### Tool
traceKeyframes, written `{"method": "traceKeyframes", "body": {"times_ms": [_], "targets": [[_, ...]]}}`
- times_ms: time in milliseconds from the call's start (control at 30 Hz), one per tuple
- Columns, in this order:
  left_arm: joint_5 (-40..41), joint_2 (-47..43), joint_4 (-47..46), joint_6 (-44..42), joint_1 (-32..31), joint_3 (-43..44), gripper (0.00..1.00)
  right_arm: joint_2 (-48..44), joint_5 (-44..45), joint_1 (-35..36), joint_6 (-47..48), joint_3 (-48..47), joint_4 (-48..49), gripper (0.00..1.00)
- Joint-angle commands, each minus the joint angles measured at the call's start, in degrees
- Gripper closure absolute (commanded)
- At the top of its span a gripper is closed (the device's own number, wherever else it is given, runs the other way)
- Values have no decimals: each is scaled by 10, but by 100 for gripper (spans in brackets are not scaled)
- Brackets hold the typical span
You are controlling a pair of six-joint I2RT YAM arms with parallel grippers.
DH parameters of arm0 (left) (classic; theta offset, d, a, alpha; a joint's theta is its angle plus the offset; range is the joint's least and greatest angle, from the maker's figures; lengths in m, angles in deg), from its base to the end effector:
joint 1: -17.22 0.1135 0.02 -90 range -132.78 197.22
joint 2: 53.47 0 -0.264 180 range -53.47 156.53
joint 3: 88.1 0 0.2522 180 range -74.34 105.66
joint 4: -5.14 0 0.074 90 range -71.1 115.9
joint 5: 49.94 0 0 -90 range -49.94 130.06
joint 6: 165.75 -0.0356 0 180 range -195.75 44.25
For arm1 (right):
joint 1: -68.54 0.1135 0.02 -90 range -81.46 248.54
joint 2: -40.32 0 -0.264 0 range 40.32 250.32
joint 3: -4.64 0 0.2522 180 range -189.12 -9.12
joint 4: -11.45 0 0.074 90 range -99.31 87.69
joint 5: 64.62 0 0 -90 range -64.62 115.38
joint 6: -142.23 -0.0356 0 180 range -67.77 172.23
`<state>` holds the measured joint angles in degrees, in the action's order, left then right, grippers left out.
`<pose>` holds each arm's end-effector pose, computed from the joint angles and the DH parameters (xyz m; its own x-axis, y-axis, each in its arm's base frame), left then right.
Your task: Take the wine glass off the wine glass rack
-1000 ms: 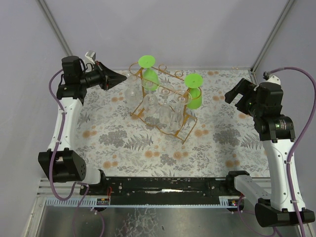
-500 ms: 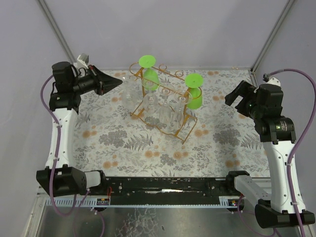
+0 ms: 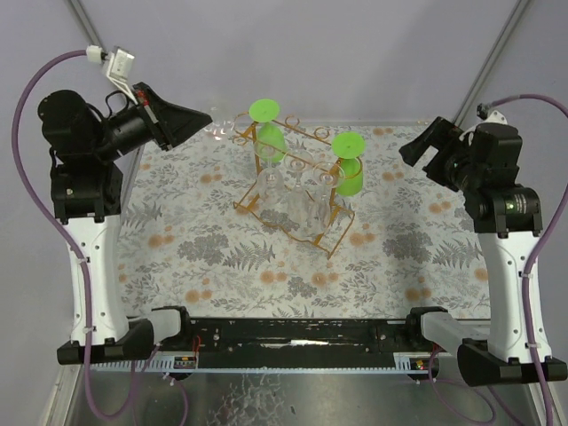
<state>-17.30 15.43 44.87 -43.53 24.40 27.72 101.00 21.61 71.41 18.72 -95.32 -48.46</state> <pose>0.1919 -0.0060 0.5557 -0.3009 -0.3278 -0.8955 0.7104 0.5494 -0.4398 0.1881 0.0118 0.4648 -0.3549 0.5338 -0.7675 0.1014 0.8381 0.5360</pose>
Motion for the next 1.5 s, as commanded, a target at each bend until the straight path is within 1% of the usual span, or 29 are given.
{"method": "traceKeyframes", "body": {"times_ms": [0,167,267,333,400,500,667,800,833,967,1200,1467], "targets": [[32,17,-20,-179,-49,19,100,38,-55,-1,-14,-79,11,1],[51,31,-29,-309,-110,29,100,94,-111,-1,-10,-172,1,1],[63,42,-29,-387,-152,43,100,147,-148,-1,-7,-243,-37,1],[71,45,-29,-434,-183,44,100,172,-187,-1,-14,-278,-57,1],[75,43,-28,-471,-214,42,100,184,-235,-1,-30,-290,-51,1],[86,41,-6,-526,-258,38,100,192,-313,-1,-61,-290,-24,1],[113,19,16,-607,-333,1,100,206,-417,-1,-122,-272,24,1],[123,14,41,-664,-380,-19,100,193,-485,-1,-196,-218,112,1],[124,12,46,-681,-391,-25,100,189,-494,-1,-207,-211,127,1],[133,7,75,-744,-437,-42,100,191,-523,-1,-209,-213,132,2],[159,3,98,-817,-519,-67,100,187,-566,0,-224,-210,149,1],[177,16,98,-842,-559,-67,100,163,-584,0,-228,-171,161,0]]}}
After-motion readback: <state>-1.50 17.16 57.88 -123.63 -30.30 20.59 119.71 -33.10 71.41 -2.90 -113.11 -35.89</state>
